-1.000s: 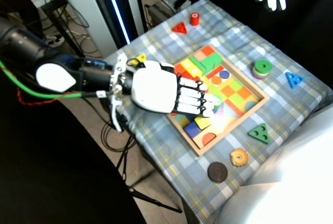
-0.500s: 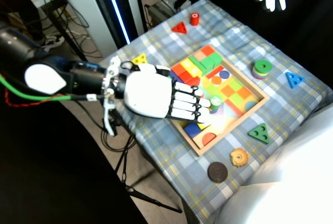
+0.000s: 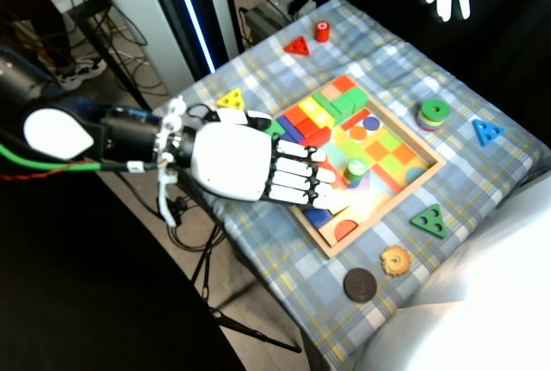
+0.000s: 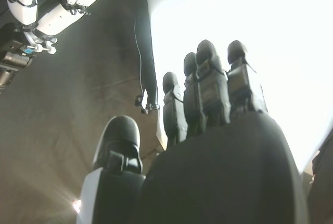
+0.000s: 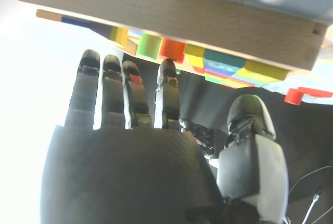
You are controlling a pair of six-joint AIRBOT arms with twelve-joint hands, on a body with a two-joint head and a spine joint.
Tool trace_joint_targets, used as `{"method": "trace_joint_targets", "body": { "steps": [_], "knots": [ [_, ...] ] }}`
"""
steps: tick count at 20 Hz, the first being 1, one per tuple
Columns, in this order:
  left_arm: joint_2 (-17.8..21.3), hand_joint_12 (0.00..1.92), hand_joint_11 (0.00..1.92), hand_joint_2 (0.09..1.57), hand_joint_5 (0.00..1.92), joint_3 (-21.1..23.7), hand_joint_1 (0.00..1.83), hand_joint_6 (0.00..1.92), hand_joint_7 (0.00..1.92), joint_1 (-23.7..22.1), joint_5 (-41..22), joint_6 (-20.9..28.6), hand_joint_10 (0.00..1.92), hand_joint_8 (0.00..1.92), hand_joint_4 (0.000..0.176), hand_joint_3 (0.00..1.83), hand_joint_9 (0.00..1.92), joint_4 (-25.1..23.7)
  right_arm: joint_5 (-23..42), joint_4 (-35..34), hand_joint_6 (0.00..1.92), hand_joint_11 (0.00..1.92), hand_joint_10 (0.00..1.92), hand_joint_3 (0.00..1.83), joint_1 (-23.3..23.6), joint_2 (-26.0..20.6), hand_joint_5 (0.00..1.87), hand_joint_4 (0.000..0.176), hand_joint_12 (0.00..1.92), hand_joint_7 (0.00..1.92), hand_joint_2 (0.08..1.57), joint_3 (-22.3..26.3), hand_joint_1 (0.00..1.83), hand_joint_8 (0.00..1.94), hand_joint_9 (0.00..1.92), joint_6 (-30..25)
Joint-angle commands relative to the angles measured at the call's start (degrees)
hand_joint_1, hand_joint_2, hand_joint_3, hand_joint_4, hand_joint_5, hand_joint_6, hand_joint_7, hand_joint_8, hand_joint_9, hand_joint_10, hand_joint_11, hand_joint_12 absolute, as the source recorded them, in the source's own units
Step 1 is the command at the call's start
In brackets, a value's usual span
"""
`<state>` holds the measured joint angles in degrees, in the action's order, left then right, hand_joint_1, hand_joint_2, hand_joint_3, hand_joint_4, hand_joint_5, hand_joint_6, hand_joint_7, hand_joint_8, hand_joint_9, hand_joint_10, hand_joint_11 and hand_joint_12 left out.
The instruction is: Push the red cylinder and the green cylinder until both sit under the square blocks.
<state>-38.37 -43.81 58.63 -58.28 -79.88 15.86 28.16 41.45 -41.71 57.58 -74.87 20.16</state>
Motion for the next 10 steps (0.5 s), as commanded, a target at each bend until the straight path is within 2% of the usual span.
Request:
{"method": "trace_joint_targets", "body": {
  "steps": [1, 3, 5, 10],
  "knots": [
    [0.0, 0.15, 0.04, 1.38, 0.35, -0.3, 0.0, 0.0, 0.32, -0.7, -6.8, 0.5, 0.01, 0.0, 0.136, 0.0, 0.34, -0.3, 2.9, -0.9, 0.0, 0.0, 0.0, 0.0, 0.0, -0.3, 0.23, 0.176, 0.0, 0.0, 1.05, 0.2, 0.0, 0.0, 0.0, 0.0],
    [-0.1, 0.15, 0.04, 1.38, 0.36, -0.3, 0.0, 0.0, 0.32, -0.7, -6.8, 0.5, 0.01, 0.0, 0.134, 0.0, 0.34, -0.3, 2.8, -0.9, 0.0, 0.0, 0.0, 0.0, -0.3, -0.8, 0.23, 0.176, 0.0, 0.0, 1.06, 0.4, 0.0, 0.0, 0.0, 0.0],
    [-0.1, 0.16, 0.05, 1.38, 0.35, -0.2, 0.0, 0.0, 0.31, -0.7, -6.8, 0.6, 0.0, 0.0, 0.14, 0.0, 0.34, -0.3, 2.7, -0.9, 0.0, 0.0, 0.0, 0.01, -0.6, -1.3, 0.23, 0.176, 0.0, 0.0, 1.08, 0.6, 0.0, 0.0, 0.0, 0.0],
    [-0.1, 0.16, 0.04, 1.38, 0.35, -0.3, 0.0, 0.0, 0.32, -0.7, -6.8, 0.6, 0.01, 0.0, 0.137, 0.0, 0.35, -0.3, 2.6, -0.9, 0.0, 0.0, 0.0, 0.0, -1.0, -2.4, 0.24, 0.176, 0.0, 0.0, 1.07, 1.3, 0.0, 0.0, 0.0, 0.0]
  ]
}}
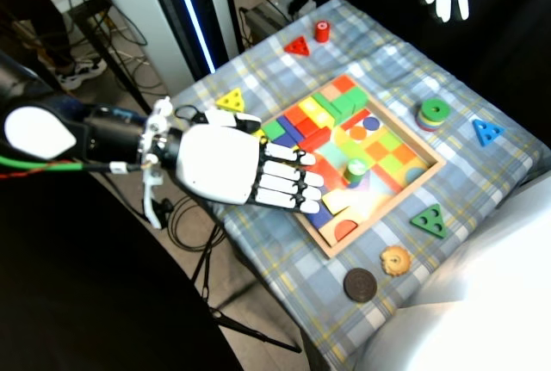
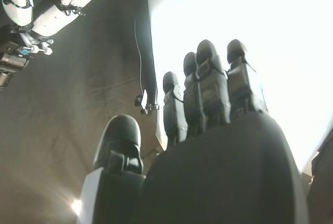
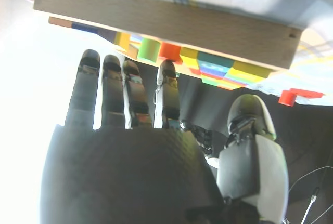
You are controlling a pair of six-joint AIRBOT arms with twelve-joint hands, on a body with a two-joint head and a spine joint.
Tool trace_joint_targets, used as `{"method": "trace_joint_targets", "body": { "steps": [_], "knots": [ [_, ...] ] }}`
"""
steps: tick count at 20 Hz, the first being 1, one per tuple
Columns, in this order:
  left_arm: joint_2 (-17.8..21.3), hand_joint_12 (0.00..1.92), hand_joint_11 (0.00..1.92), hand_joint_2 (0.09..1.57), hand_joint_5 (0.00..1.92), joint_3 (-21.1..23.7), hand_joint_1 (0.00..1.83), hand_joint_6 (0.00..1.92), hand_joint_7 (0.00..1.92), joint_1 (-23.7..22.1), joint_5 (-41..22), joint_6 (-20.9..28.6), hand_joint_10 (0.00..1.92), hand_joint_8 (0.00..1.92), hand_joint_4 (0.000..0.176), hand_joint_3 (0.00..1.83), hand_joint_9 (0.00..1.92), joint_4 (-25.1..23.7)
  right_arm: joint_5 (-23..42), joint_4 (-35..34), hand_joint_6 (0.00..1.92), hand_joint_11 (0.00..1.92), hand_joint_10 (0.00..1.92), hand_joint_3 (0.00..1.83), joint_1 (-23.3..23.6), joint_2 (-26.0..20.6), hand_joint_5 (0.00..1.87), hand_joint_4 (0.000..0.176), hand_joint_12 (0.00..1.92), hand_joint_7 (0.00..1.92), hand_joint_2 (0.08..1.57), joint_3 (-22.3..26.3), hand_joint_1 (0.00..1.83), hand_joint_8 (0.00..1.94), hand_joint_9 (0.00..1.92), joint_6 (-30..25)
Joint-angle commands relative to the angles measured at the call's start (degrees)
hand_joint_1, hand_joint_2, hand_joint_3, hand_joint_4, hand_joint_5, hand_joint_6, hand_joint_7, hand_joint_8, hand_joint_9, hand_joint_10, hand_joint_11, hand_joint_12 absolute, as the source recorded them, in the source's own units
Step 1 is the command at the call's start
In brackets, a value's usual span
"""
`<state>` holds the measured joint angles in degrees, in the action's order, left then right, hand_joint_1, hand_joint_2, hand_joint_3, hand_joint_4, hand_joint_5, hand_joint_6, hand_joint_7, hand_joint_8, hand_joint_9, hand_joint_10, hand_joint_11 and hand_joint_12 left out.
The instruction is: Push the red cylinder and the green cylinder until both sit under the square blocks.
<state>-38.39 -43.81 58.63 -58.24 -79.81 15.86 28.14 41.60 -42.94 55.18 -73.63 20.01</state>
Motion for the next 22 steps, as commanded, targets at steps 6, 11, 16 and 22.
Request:
{"method": "trace_joint_targets", "body": {
  "steps": [6, 11, 16, 22],
  "knots": [
    [-0.2, 0.16, 0.04, 1.37, 0.35, -0.4, 0.0, 0.0, 0.33, -0.7, -6.6, 0.5, 0.01, 0.01, 0.142, 0.0, 0.36, -0.3, 2.7, -1.1, 0.01, 0.0, 0.0, 0.0, -0.6, -0.8, 0.25, 0.176, 0.0, 0.0, 1.06, 0.7, 0.0, 0.0, 0.0, 0.1],
    [-0.3, 0.15, 0.02, 1.37, 0.37, -0.4, 0.0, 0.01, 0.33, -0.7, -6.5, 0.5, 0.01, 0.0, 0.129, 0.0, 0.37, -0.3, 2.7, -1.1, 0.0, 0.0, 0.0, 0.0, -1.3, -1.5, 0.24, 0.176, 0.0, 0.0, 1.05, 1.2, 0.0, 0.0, 0.0, 0.1],
    [-0.4, 0.15, 0.01, 1.35, 0.38, -0.4, 0.0, 0.01, 0.35, -0.7, -6.3, 0.5, 0.0, 0.01, 0.143, 0.0, 0.36, -0.3, 2.7, -1.8, 0.0, 0.0, 0.0, 0.0, -2.1, -3.1, 0.23, 0.176, 0.0, 0.0, 1.07, 1.7, 0.0, 0.0, 0.0, 0.1],
    [-0.5, 0.15, 0.01, 1.35, 0.38, -0.5, 0.0, 0.0, 0.35, -0.6, -6.2, 0.5, 0.01, 0.0, 0.139, 0.0, 0.37, -0.3, 2.7, -2.6, 0.0, 0.0, 0.0, 0.01, -2.7, -4.9, 0.24, 0.176, 0.0, 0.0, 1.08, 2.8, 0.0, 0.0, 0.0, 0.1]
  ]
}}
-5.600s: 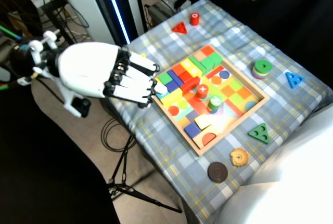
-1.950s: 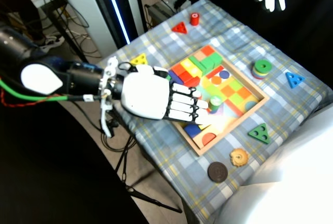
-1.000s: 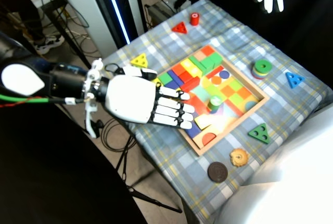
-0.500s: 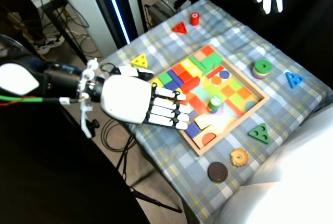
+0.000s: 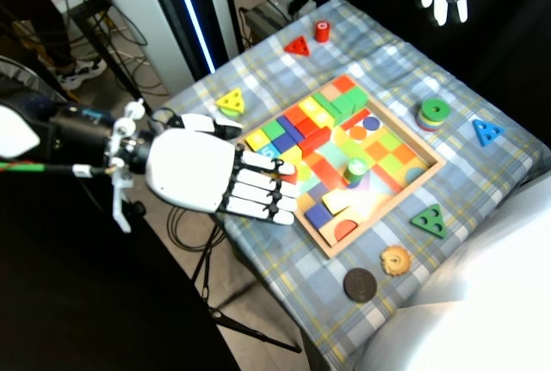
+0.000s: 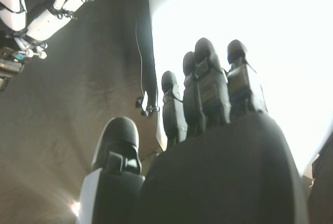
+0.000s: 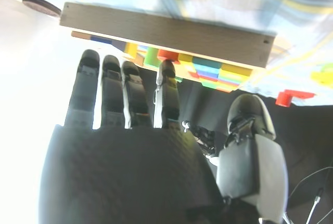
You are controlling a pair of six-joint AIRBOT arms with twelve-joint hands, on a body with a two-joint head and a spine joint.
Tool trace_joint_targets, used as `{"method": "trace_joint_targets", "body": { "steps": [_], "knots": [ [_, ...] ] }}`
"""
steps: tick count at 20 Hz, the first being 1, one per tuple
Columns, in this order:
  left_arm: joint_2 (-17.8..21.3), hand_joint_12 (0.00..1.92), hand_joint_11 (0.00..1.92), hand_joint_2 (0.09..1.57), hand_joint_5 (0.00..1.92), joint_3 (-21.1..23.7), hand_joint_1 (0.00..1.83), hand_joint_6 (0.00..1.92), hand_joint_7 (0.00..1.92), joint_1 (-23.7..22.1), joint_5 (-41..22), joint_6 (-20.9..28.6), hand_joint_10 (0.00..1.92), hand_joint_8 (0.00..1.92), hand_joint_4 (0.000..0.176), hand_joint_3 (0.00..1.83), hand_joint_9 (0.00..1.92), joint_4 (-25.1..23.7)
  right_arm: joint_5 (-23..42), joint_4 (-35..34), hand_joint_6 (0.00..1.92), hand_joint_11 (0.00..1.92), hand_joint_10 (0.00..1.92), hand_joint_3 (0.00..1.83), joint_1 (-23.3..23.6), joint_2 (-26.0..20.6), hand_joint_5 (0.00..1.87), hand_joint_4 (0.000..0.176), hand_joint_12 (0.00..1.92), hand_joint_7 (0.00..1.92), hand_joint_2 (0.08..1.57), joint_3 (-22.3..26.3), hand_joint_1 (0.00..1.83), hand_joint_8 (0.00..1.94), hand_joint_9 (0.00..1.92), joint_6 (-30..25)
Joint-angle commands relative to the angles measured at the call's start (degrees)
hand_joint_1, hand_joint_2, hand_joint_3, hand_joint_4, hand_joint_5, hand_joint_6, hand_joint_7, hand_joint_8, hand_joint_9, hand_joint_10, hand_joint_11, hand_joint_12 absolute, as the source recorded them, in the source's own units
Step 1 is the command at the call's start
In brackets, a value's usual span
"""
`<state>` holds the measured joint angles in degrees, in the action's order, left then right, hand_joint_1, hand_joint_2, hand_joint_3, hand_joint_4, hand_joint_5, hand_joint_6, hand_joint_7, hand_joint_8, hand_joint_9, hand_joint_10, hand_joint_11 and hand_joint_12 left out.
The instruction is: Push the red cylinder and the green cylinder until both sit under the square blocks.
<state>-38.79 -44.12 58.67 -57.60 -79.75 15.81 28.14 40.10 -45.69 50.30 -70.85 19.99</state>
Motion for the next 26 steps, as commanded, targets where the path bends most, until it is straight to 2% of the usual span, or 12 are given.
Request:
{"method": "trace_joint_targets", "body": {
  "steps": [1, 9, 14, 18, 19, 22, 25, 26],
  "knots": [
    [-0.1, 0.15, 0.01, 1.35, 0.38, -0.2, 0.0, 0.0, 0.36, -0.7, -6.8, 0.5, 0.01, 0.0, 0.135, 0.0, 0.38, -0.3, 2.7, -1.1, 0.0, 0.0, 0.0, 0.01, 0.0, -0.3, 0.24, 0.176, 0.0, 0.0, 1.08, 0.3, 0.0, 0.0, 0.0, 0.2],
    [-0.2, 0.16, 0.02, 1.35, 0.38, -0.1, 0.0, 0.0, 0.36, -0.6, -6.8, 0.5, 0.01, 0.0, 0.139, 0.0, 0.39, -0.2, 3.6, -2.1, 0.0, 0.0, 0.0, 0.0, -0.3, -2.0, 0.24, 0.176, 0.0, 0.0, 1.08, 1.3, 0.0, 0.0, 0.0, 0.2],
    [-0.1, 0.16, 0.03, 1.34, 0.38, -0.1, 0.0, 0.0, 0.37, -0.5, -6.7, 0.6, 0.01, 0.0, 0.144, 0.0, 0.39, -0.1, 9.8, -9.9, 0.0, 0.0, 0.0, 0.01, -0.3, -2.5, 0.19, 0.176, 0.0, 0.0, 1.09, 1.3, 0.0, 0.0, 0.0, 3.6],
    [-0.2, 0.16, 0.03, 1.34, 0.37, -0.1, 0.0, 0.0, 0.37, -0.5, -6.6, 0.7, 0.0, 0.0, 0.149, 0.0, 0.38, -0.1, 14.0, -12.0, 0.0, 0.0, 0.0, 0.0, 1.1, -2.3, 0.16, 0.176, 0.0, 0.0, 1.07, 1.3, 0.0, 0.0, 0.0, 4.5],
    [-0.2, 0.16, 0.04, 1.34, 0.37, -0.1, 0.0, 0.0, 0.37, -0.5, -6.6, 0.7, 0.01, 0.0, 0.153, 0.0, 0.39, -0.1, 14.4, -12.1, 0.0, 0.0, 0.0, 0.0, 2.4, -1.0, 0.16, 0.166, 0.0, 0.0, 1.07, 0.9, 0.0, 0.0, 0.0, 5.1],
    [-0.3, 0.16, 0.03, 1.34, 0.36, -0.2, 0.0, 0.0, 0.35, -0.5, -6.6, 0.8, 0.01, 0.0, 0.151, 0.0, 0.4, -0.1, 14.3, -11.7, 0.0, 0.0, 0.0, 0.0, 5.0, 3.5, 0.17, 0.173, 0.0, 0.0, 1.06, -1.8, 0.0, 0.0, 0.0, 5.2],
    [-0.7, 0.16, 0.03, 1.34, 0.35, -0.3, 0.0, 0.0, 0.36, -0.7, -6.5, 0.8, 0.0, 0.0, 0.16, 0.0, 0.36, -0.1, 12.1, -9.0, 0.01, 0.0, 0.0, 0.02, 7.6, 7.2, 0.19, 0.176, 0.0, 0.0, 1.12, -4.9, 0.0, 0.0, 0.0, 2.4],
    [-0.8, 0.16, 0.03, 1.35, 0.35, -0.4, 0.0, 0.0, 0.35, -0.7, -6.5, 0.8, 0.0, 0.0, 0.159, 0.0, 0.37, -0.1, 11.0, -7.6, 0.01, 0.0, 0.0, 0.02, 8.6, 8.2, 0.2, 0.172, 0.0, 0.0, 1.13, -5.8, 0.0, 0.0, 0.0, 1.6]
  ]
}}
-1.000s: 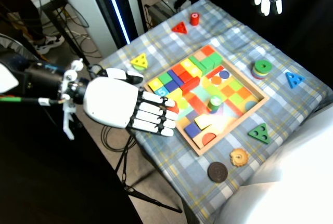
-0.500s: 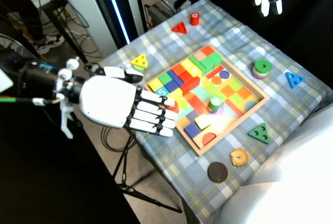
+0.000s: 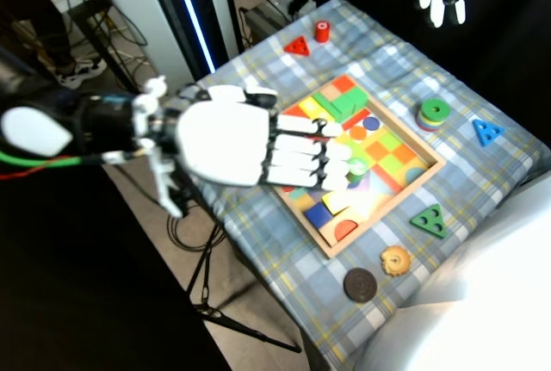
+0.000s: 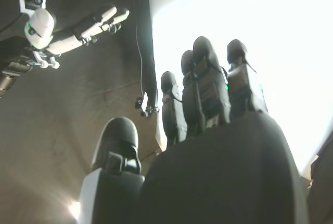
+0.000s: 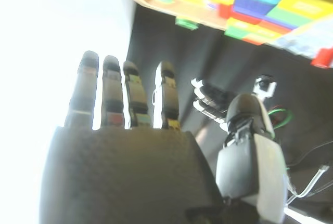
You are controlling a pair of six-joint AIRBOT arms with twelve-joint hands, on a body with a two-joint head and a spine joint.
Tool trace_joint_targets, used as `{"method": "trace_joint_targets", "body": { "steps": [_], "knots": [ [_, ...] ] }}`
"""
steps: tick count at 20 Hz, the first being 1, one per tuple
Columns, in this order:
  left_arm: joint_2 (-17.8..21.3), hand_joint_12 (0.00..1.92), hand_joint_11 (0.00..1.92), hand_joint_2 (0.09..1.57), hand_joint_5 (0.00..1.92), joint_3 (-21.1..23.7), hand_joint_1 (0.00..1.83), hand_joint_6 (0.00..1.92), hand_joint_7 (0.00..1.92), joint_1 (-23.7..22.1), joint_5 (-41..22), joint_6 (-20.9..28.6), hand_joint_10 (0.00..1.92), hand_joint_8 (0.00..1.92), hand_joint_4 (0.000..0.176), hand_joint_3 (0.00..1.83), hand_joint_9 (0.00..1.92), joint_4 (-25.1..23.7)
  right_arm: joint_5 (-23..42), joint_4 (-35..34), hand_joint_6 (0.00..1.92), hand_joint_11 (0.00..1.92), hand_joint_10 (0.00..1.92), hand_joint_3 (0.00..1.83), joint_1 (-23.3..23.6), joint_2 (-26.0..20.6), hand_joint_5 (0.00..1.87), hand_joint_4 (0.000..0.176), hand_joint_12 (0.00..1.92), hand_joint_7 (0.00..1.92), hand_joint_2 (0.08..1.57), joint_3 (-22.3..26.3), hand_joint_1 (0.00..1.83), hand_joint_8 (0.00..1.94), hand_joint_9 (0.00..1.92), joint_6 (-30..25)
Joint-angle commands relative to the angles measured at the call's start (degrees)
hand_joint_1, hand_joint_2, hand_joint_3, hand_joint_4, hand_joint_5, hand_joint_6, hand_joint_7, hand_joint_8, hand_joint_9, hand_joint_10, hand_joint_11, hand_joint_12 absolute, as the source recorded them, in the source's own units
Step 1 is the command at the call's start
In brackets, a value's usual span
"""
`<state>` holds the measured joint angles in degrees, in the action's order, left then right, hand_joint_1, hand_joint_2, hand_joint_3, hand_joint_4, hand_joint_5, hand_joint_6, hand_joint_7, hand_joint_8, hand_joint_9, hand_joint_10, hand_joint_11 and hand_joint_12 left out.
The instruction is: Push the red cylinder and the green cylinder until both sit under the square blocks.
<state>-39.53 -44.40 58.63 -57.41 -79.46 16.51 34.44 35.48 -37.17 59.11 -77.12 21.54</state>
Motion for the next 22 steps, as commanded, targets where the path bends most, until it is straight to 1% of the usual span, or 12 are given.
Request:
{"method": "trace_joint_targets", "body": {
  "steps": [1, 2, 4, 5, 6, 10, 11, 13, 15, 18, 21, 22],
  "knots": [
    [-0.2, 0.16, 0.03, 1.35, 0.35, -0.2, 0.0, 0.0, 0.34, -0.7, -6.5, 0.5, 0.0, 0.0, 0.155, 0.0, 0.36, -0.8, 3.3, -1.4, 0.01, 0.0, 0.0, 0.02, 1.2, 0.6, 0.2, 0.169, 0.0, 0.0, 1.12, -0.7, 0.0, 0.0, 0.0, -0.8],
    [-0.2, 0.16, 0.03, 1.35, 0.35, -0.2, 0.0, 0.0, 0.34, -0.7, -6.4, 0.5, 0.01, 0.0, 0.147, 0.0, 0.38, -0.8, 2.5, -0.6, 0.01, 0.0, 0.0, 0.01, 1.9, 1.6, 0.21, 0.175, 0.0, 0.0, 1.12, -1.4, 0.0, 0.0, 0.0, -1.2],
    [-0.3, 0.17, 0.06, 1.35, 0.33, -0.2, 0.0, 0.0, 0.34, -0.7, -6.2, 0.5, 0.01, 0.0, 0.148, 0.0, 0.38, -0.9, 0.7, 0.5, 0.01, 0.0, 0.0, 0.0, 2.9, 3.1, 0.21, 0.176, 0.0, 0.0, 1.1, -2.5, 0.0, 0.0, 0.0, -1.2],
    [-0.3, 0.17, 0.06, 1.36, 0.33, -0.2, 0.0, 0.0, 0.34, -0.7, -6.1, 0.5, 0.01, 0.0, 0.142, 0.0, 0.38, -0.9, 0.0, 1.0, 0.01, 0.0, 0.0, 0.0, 3.1, 3.6, 0.21, 0.176, 0.0, 0.0, 1.09, -2.9, 0.0, 0.0, 0.0, -1.2],
    [-0.3, 0.17, 0.05, 1.35, 0.33, -0.3, 0.0, 0.0, 0.33, -0.7, -6.1, 0.5, 0.0, 0.0, 0.149, 0.0, 0.37, -0.9, -1.0, 1.9, 0.01, 0.01, 0.0, 0.0, 3.5, 4.4, 0.21, 0.176, 0.0, 0.0, 1.1, -3.4, 0.0, 0.0, 0.0, -1.2],
    [-0.4, 0.17, 0.04, 1.36, 0.32, -0.4, 0.0, 0.0, 0.32, -0.8, -5.9, 0.5, 0.0, 0.0, 0.147, 0.0, 0.37, -1.0, -3.6, 4.5, 0.01, 0.02, 0.0, 0.0, 4.5, 6.5, 0.22, 0.176, 0.01, 0.0, 1.1, -4.7, 0.0, 0.0, 0.0, -1.4],
    [-0.5, 0.17, 0.05, 1.36, 0.32, -0.4, 0.0, 0.0, 0.33, -0.9, -5.9, 0.5, 0.0, 0.0, 0.143, 0.0, 0.37, -1.1, -3.9, 4.8, 0.01, 0.05, 0.0, 0.0, 4.5, 6.7, 0.22, 0.176, 0.02, 0.0, 1.1, -4.8, 0.0, 0.0, 0.0, -1.4],
    [-0.5, 0.17, 0.04, 1.36, 0.32, -0.4, 0.0, 0.0, 0.33, -0.9, -5.8, 0.5, 0.0, 0.0, 0.146, 0.0, 0.36, -1.1, -4.5, 5.5, 0.01, 0.13, 0.0, 0.0, 4.5, 7.0, 0.23, 0.176, 0.06, 0.0, 1.1, -4.9, 0.0, 0.0, 0.0, -1.4],
    [-0.5, 0.17, 0.04, 1.36, 0.32, -0.4, 0.0, 0.0, 0.32, -0.9, -5.8, 0.6, 0.0, 0.0, 0.147, 0.0, 0.36, -1.1, -5.1, 5.9, 0.0, 0.01, 0.0, 0.0, 4.5, 7.1, 0.22, 0.176, 0.01, 0.0, 1.1, -4.9, 0.0, 0.0, 0.0, -1.4],
    [-0.5, 0.18, 0.05, 1.35, 0.32, -0.4, 0.0, 0.0, 0.33, -0.9, -5.8, 0.6, 0.0, 0.0, 0.152, 0.0, 0.37, -1.1, -5.9, 6.2, 0.0, 0.0, 0.0, 0.0, 4.5, 7.7, 0.21, 0.176, 0.0, 0.0, 1.1, -5.4, 0.0, 0.0, 0.0, -1.4],
    [-0.5, 0.18, 0.05, 1.35, 0.33, -0.4, 0.0, 0.01, 0.34, -0.9, -5.8, 0.7, 0.0, 0.0, 0.148, 0.0, 0.37, -1.1, -6.6, 7.1, 0.0, 0.0, 0.0, 0.0, 4.5, 8.4, 0.2, 0.176, 0.0, 0.0, 1.1, -5.8, 0.0, 0.0, 0.0, -1.4],
    [-0.5, 0.18, 0.05, 1.35, 0.33, -0.4, 0.0, 0.0, 0.33, -0.9, -5.8, 0.7, 0.0, 0.0, 0.151, 0.0, 0.37, -1.1, -6.8, 7.4, 0.0, 0.0, 0.0, 0.0, 4.5, 8.7, 0.21, 0.176, 0.0, 0.0, 1.1, -5.9, 0.0, 0.0, 0.0, -1.4]
  ]
}}
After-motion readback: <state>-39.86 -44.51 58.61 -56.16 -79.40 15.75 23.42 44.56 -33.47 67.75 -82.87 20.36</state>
